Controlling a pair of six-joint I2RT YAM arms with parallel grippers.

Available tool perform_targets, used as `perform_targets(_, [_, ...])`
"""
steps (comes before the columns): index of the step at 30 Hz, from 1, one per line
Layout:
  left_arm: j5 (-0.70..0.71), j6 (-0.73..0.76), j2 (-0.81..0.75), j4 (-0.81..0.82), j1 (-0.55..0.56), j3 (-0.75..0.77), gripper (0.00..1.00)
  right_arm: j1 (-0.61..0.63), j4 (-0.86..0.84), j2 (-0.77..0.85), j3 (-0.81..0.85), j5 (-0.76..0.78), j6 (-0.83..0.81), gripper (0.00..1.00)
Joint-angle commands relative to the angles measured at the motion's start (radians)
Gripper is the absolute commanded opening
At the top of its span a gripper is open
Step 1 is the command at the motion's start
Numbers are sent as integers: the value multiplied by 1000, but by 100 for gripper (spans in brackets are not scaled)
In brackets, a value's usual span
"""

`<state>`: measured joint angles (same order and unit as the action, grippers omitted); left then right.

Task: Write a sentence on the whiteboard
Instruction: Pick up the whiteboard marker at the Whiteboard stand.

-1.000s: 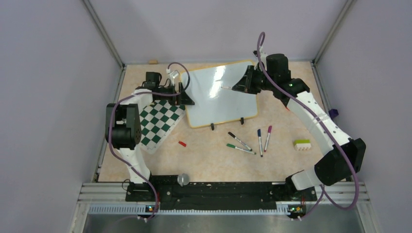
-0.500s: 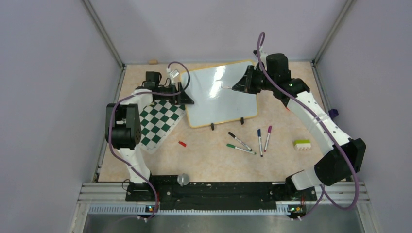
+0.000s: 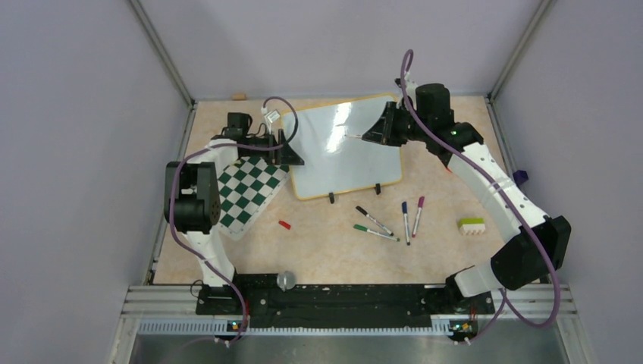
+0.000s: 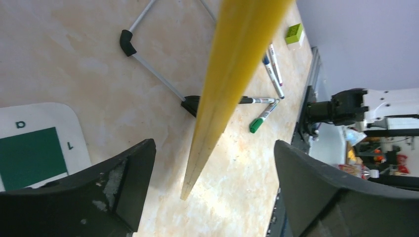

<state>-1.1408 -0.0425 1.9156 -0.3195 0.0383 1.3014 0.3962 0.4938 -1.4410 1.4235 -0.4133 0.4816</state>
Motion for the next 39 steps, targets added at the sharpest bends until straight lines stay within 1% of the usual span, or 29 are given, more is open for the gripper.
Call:
perform_targets(1, [-66,0,-49,28,-24,17,98,-3,-21,6,57,-14,-29,0])
perform_targets(4, [-46,-80,-77,134,-32,-25,99,-3,-12,0,71,-16,-36,0])
perform_targets(6, [21,-110,-121,200,-32,-72,99,-5,-7,-6,78,-20,-40,0])
perform_targets(8, [53,-137,-167,275,-31,-118,99,-4,-2,-12,86,-22,-41,0])
perform_targets(11, [33,-246,-205,450,-32,-186,99,-5,-2,-21,98,-25,-42,0])
perform_targets(13, [17,-281,-218,528,-32,-213,99,-4,-1,-29,108,-28,-45,0])
perform_targets(14, [23,-277,-226,536,-32,-219,99,-6,-2,-31,111,-29,-47,0])
perform_targets(18, [71,-211,-252,483,-31,-216,99,-16,-2,-42,125,-34,-55,0])
perform_targets(20, [60,-218,-244,496,-32,-214,99,-20,-4,-45,130,-37,-55,0])
perform_targets(23, [13,-277,-200,576,-32,-212,99,-20,-18,-50,125,-54,-46,0])
perform_targets(26, [-1,-378,-174,719,-62,-241,99,-21,-27,-57,130,-64,-40,0])
perform_targets(30, [35,-528,-200,1036,-72,-367,99,-31,10,-63,166,-59,-65,0])
perform_targets(32, [51,-583,-200,1168,-73,-413,99,-35,19,-51,166,-37,-80,0])
perform_targets(33, [50,-602,-195,1204,-76,-422,99,-37,21,-48,164,-32,-85,0])
perform_targets(36, [36,-661,-161,1239,-91,-418,99,-38,21,-48,154,-32,-87,0])
perform_targets(39, [5,-749,-116,1368,-108,-418,99,-42,19,-52,156,-24,-82,0])
